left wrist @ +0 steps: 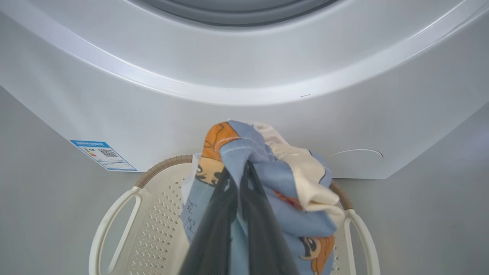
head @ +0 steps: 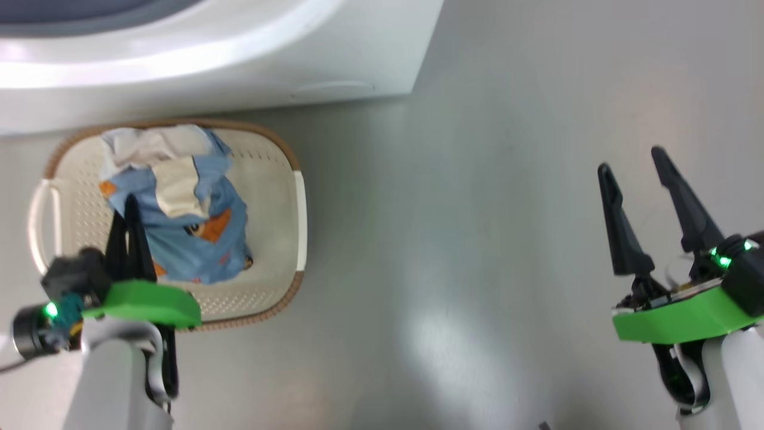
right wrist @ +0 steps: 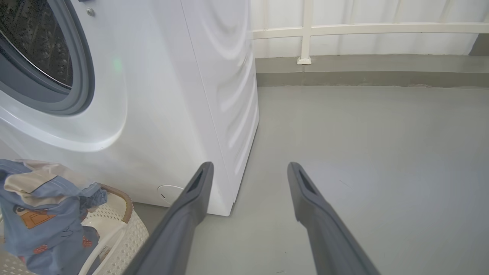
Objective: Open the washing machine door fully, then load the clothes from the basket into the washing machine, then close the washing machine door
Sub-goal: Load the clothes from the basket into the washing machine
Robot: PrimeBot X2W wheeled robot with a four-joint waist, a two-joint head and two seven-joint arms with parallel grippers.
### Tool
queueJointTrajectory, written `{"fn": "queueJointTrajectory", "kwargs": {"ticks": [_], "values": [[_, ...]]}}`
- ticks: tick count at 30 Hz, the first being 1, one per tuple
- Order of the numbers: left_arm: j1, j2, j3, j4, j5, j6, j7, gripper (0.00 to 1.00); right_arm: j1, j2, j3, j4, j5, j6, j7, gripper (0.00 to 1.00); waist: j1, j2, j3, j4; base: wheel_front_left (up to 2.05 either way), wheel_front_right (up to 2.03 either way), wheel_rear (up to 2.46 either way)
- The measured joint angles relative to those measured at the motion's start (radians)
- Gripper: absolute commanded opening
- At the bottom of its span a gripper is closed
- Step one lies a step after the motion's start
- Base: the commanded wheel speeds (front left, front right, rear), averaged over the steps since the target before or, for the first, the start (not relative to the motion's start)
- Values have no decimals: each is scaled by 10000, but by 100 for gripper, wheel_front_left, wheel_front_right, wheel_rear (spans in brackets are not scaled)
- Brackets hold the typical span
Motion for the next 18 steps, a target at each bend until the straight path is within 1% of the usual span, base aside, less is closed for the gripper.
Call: {"fn": "queueJointTrajectory", "kwargs": {"ticks": [2,4,9,13,16,18], "values": [[216,-54,23,-209,67,-4,0,0,104,25,-15,38,0,0,0,100,0,0,-168,16,0,0,0],[846,-140,38,-719,157,-169,-2,0,447,148,-79,186,-4,0,0,100,0,0,-690,61,0,0,0],[1801,-192,-67,-1440,403,-341,0,0,1091,293,-184,474,-21,0,0,100,0,0,-1627,129,0,0,0],[2397,-219,-199,-1722,481,-585,0,0,1525,364,-173,646,-94,0,0,100,0,0,-2415,180,0,0,0],[2750,-222,-322,-1860,489,-673,0,0,1801,424,-140,754,-102,0,2,100,0,0,-2996,220,0,0,0],[2866,-222,-351,-1896,502,-704,0,0,1891,456,-115,759,-104,0,2,100,0,0,-3182,233,0,0,0]]}}
